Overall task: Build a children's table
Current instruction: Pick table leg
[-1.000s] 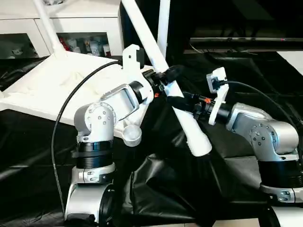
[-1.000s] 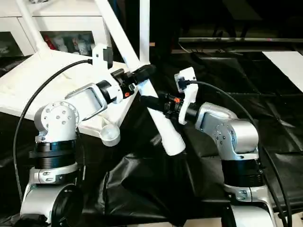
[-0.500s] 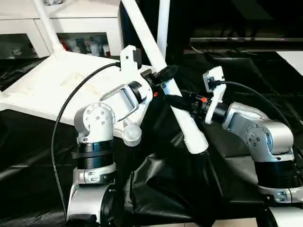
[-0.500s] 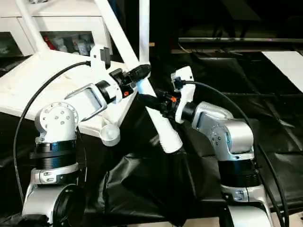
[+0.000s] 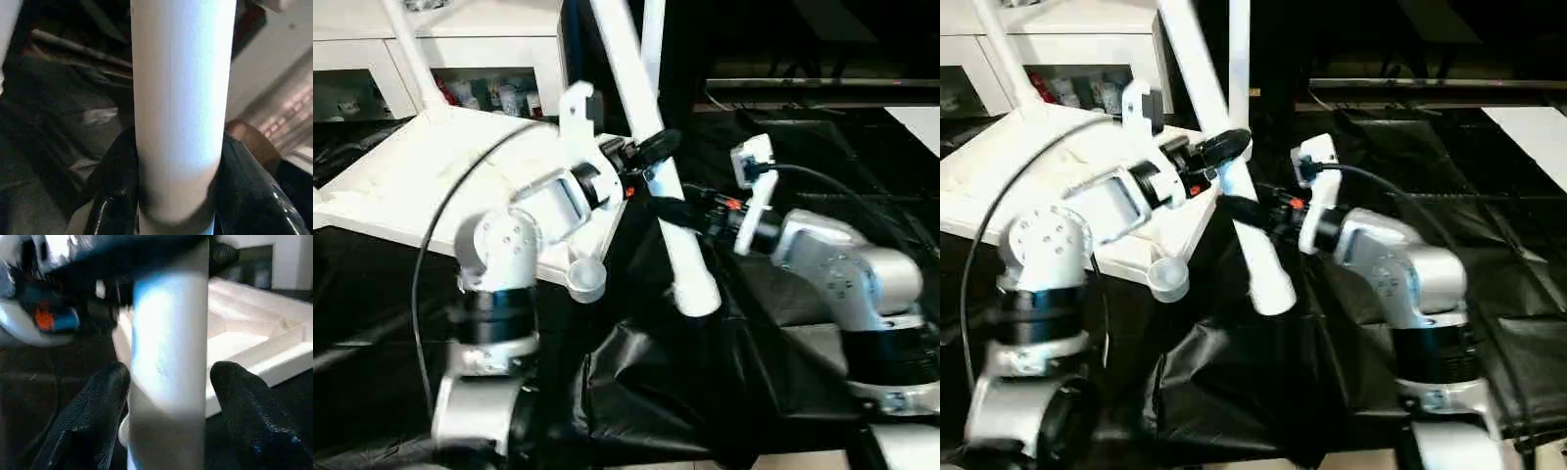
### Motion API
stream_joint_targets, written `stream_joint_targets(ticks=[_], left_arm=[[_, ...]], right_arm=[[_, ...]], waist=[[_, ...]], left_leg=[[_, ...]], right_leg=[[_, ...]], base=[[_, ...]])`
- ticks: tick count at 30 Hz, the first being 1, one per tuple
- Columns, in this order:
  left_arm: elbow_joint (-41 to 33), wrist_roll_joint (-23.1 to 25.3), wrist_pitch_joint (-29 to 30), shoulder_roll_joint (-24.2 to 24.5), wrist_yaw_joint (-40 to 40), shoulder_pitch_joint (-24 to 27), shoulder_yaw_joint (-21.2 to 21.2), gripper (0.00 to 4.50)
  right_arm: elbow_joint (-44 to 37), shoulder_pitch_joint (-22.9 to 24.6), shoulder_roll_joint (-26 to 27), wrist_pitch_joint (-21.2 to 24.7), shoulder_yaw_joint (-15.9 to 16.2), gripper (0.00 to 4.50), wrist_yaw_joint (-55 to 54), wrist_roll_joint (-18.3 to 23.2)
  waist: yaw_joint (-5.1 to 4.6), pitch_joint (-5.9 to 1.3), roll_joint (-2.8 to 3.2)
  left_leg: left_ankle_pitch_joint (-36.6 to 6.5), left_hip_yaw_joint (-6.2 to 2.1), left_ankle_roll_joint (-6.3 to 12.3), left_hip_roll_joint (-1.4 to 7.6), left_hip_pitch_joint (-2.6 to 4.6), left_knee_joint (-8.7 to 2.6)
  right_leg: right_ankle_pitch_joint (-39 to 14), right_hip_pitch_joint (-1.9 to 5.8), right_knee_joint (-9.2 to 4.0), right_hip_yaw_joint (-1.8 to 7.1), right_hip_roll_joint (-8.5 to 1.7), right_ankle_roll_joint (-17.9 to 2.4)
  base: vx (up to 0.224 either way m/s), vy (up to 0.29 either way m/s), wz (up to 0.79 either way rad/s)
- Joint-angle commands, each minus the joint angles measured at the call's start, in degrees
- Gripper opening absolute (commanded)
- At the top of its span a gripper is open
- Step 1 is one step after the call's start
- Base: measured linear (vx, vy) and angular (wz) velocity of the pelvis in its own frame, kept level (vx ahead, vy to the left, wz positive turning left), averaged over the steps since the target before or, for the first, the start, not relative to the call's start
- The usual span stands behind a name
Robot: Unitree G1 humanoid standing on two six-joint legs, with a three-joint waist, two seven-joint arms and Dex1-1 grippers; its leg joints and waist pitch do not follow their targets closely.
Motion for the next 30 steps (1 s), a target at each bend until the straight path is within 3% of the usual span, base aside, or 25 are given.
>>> stream_joint_targets(ticks=[1, 3, 8, 10, 14, 19, 30], left_arm=[[-0.49, -1.66, 0.1, 2.8, -6.62, -2.66, -2.12, 1.77], [-0.01, -2.05, 0.08, 4.44, -9.62, -3.53, -2.73, 1.77], [0.37, -0.41, -2.39, 9.41, -18.31, -4.38, -6.9, 1.77], [0.73, -0.32, -2.62, 9.78, -18.86, -4.68, -7.03, 1.77], [1.59, -0.32, -3.53, 11.86, -23.05, -5.45, -8.66, 1.77], [1.86, -0.53, -4.45, 12.43, -24.84, -5.66, -9.12, 1.77], [1.45, -0.55, -5.13, 12.78, -26.47, -5.01, -9.3, 1.77]], right_arm=[[0.28, -1.17, -3.14, 3.57, -0.9, 2.94, 4.96, 3.47], [0.59, -1.37, -4.21, 4.67, -0.93, 2.94, 6.93, 4.68], [1.08, -0.78, -6.57, 4.1, 2.86, 2.94, 10.21, 3.1], [0.85, -0.49, -6.77, 4.14, 3.63, 2.94, 10.95, 3.05], [0.24, 0.01, -7.42, 4.49, 6.66, 2.94, 13.38, 3.38], [0.53, 0.11, -7.77, 4.37, 8.42, 2.94, 14.91, 3.08], [0.71, 0.81, -7.92, 3.23, 10.32, 2.94, 15.51, 2.42]], waist=[[-0.14, -4.64, -1.45], [-0.04, -4.73, -1.31], [-0.24, -4.68, -1.84], [-0.33, -4.72, -1.58], [-0.28, -4.83, -1.63], [-0.1, -4.77, -2.12], [-0.08, -4.76, -2.37]], left_leg=[[-1.77, -1.9, 2.66, 4.4, 2.27, -3.73], [-1.14, -1.9, 2.78, 4.47, 2.25, -3.65], [-0.82, -1.77, 3.13, 4.44, 2.16, -3.64], [-0.79, -1.68, 2.87, 4.5, 2.26, -3.55], [-0.6, -1.71, 2.82, 4.57, 2.35, -3.54], [-1.02, -1.67, 2.4, 4.69, 2.4, -3.65], [-1.49, -1.61, 1.81, 4.58, 2.31, -3.64]], right_leg=[[2.36, 2.28, -3.82, 2.66, -5.64, -12.22], [2.71, 2.25, -3.59, 2.65, -5.68, -12.17], [2.21, 2.27, -3.61, 2.58, -5.82, -12.94], [2.3, 2.13, -3.51, 2.61, -5.78, -13.25], [3.18, 2.12, -3.26, 2.56, -5.8, -13.85], [3.83, 2.14, -3.2, 2.51, -5.93, -14.53], [3.35, 2.24, -3.23, 2.58, -6.0, -14.29]], base=[[0.0, 0.0, 0.0], [0.0, 0.0, 0.0], [0.0, 0.0, 0.0], [0.0, 0.0, 0.0], [0.0, 0.0, 0.0], [0.0, 0.0, 0.0], [0.0, 0.0, 0.0]])
